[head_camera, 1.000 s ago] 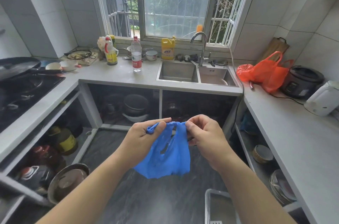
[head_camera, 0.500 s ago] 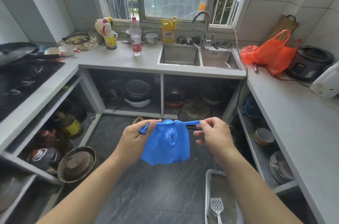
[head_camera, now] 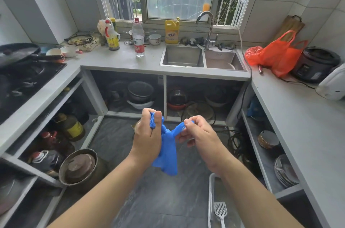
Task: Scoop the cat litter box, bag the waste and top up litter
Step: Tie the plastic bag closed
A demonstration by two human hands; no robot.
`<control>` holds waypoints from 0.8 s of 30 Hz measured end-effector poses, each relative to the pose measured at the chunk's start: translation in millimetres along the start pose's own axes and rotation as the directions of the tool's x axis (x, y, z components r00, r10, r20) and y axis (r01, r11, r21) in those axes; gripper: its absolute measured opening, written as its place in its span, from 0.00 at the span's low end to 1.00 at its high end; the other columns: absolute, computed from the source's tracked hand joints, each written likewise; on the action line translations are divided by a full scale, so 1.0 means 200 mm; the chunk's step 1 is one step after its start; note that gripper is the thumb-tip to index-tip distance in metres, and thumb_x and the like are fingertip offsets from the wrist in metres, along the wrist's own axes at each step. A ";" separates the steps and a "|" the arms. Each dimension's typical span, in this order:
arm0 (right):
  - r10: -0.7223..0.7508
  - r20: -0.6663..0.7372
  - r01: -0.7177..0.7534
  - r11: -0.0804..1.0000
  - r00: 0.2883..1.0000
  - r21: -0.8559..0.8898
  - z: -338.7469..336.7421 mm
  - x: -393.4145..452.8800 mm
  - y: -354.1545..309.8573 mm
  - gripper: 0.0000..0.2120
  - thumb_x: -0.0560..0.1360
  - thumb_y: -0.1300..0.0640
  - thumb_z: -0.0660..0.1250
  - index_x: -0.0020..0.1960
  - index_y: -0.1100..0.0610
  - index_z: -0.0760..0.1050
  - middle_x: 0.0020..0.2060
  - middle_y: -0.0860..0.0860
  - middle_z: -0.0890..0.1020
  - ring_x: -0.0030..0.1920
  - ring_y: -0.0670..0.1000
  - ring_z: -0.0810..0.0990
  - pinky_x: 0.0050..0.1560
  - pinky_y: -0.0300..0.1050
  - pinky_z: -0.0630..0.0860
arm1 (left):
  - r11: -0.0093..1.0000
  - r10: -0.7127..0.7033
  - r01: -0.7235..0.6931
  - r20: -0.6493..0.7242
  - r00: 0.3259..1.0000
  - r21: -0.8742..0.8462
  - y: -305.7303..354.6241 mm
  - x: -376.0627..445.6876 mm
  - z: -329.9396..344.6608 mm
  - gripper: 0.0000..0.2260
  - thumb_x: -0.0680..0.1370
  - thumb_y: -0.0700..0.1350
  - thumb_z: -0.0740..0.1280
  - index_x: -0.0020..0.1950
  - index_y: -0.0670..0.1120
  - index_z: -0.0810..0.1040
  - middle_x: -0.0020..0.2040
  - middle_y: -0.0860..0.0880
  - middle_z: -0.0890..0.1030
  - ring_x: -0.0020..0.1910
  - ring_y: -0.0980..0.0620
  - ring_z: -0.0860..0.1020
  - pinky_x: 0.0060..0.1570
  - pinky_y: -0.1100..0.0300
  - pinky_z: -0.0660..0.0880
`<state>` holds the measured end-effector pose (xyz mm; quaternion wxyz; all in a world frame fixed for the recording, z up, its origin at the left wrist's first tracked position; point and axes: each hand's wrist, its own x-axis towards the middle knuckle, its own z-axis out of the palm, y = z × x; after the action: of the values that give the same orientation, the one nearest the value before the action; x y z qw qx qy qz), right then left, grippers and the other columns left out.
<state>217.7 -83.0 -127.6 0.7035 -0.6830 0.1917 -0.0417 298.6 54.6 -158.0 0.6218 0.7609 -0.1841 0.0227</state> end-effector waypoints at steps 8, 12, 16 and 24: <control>0.027 0.031 -0.030 0.993 0.999 0.110 0.08 -0.01 0.06 0.07 0.83 0.51 0.62 0.49 0.54 0.68 0.43 0.50 0.82 0.41 0.51 0.75 0.44 0.44 0.72 | 0.987 0.135 -0.133 -0.018 0.991 0.094 -0.05 0.03 0.02 0.12 0.84 0.56 0.57 0.49 0.49 0.69 0.35 0.57 0.78 0.33 0.54 0.77 0.38 0.57 0.75; -0.044 -0.071 0.052 0.992 0.997 0.117 0.05 -0.01 0.06 0.08 0.83 0.52 0.63 0.48 0.55 0.71 0.39 0.51 0.81 0.40 0.50 0.76 0.43 0.48 0.73 | 0.945 0.211 -0.195 -0.032 0.977 0.263 -0.11 0.03 -0.01 0.14 0.82 0.60 0.55 0.49 0.51 0.69 0.36 0.59 0.76 0.36 0.50 0.78 0.38 0.50 0.76; -0.179 -0.186 0.185 0.983 0.966 0.015 0.01 0.01 0.03 0.06 0.84 0.55 0.62 0.48 0.55 0.71 0.35 0.49 0.79 0.37 0.49 0.76 0.44 0.49 0.76 | 0.812 0.345 -0.310 0.021 0.938 0.494 -0.15 0.02 -0.05 0.12 0.82 0.58 0.57 0.49 0.50 0.70 0.38 0.58 0.75 0.32 0.45 0.77 0.33 0.56 0.71; -0.105 -0.254 0.110 0.994 0.961 0.006 -0.03 0.03 0.09 0.06 0.84 0.54 0.61 0.50 0.54 0.70 0.42 0.57 0.84 0.38 0.52 0.80 0.39 0.51 0.78 | 0.925 0.165 -0.141 -0.038 0.986 0.352 -0.17 0.01 -0.04 0.13 0.81 0.62 0.55 0.47 0.55 0.71 0.38 0.58 0.77 0.38 0.51 0.77 0.39 0.52 0.75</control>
<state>217.9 -89.6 -146.3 0.6769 -0.6743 0.2421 -0.1689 313.0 67.8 -187.5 0.4796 0.8409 -0.2151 0.1286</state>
